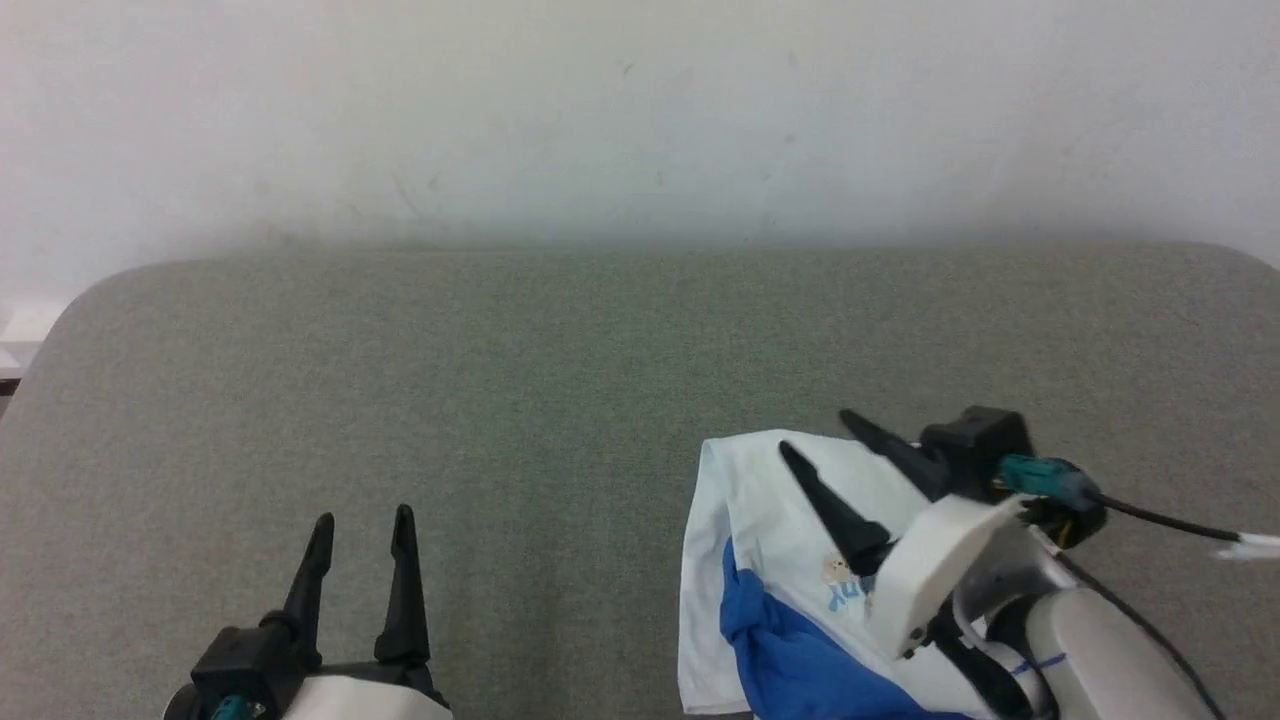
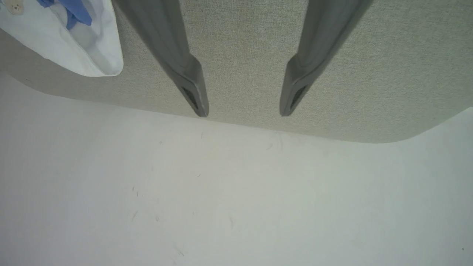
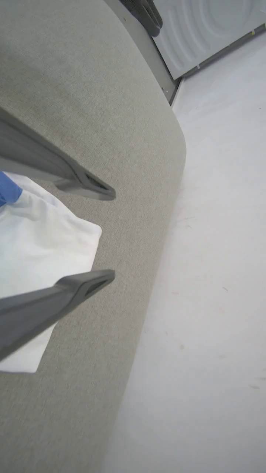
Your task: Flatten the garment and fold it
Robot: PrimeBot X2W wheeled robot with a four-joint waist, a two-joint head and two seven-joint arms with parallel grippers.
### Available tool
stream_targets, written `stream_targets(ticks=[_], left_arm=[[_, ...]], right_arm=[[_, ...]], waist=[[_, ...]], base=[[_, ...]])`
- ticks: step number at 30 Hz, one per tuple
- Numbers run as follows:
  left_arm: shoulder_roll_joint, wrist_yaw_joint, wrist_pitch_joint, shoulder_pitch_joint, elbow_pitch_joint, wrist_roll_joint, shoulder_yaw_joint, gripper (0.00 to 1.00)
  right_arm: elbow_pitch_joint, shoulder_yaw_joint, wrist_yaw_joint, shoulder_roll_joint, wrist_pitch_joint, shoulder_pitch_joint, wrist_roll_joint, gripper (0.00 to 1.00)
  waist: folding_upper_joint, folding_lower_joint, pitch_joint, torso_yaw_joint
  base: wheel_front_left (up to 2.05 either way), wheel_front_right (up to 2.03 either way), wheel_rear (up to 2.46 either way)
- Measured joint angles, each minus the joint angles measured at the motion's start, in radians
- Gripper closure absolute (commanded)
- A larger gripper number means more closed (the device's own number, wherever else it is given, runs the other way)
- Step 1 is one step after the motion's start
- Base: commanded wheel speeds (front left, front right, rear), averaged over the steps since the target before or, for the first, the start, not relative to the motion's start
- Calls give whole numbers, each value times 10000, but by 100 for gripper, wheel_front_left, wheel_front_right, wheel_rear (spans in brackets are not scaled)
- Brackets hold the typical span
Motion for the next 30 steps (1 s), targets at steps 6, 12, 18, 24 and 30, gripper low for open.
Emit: stream_targets(ticks=[6, 12, 18, 24, 30], left_arm=[[-2, 19, 0, -1, 12, 19, 107, 0], [-8, 84, 0, -1, 115, 155, 228, 0], [23, 174, -2, 0, 213, 495, 326, 0], [111, 268, -2, -3, 282, 780, 311, 0], [134, 267, -2, -72, 337, 886, 247, 0]], right_arm=[[-1116, -1638, 0, -15, -709, 880, -696, 0], [-1524, -3944, 0, -401, -456, 1639, -825, 0], [-1080, -5676, 0, -1051, 1034, 1997, 77, 0], [199, -6470, 0, -1007, 4128, 1924, 1998, 0], [1699, -6985, 0, 146, 6583, 1239, 3653, 0]], waist=[[0, 0, -32, -319], [1, -1, -15, -600], [0, -1, 4, -682], [0, -1, 44, -576], [0, 0, 131, -247]], base=[[0, 0, 0], [0, 0, 0], [0, 0, 0], [0, 0, 0], [0, 0, 0]])
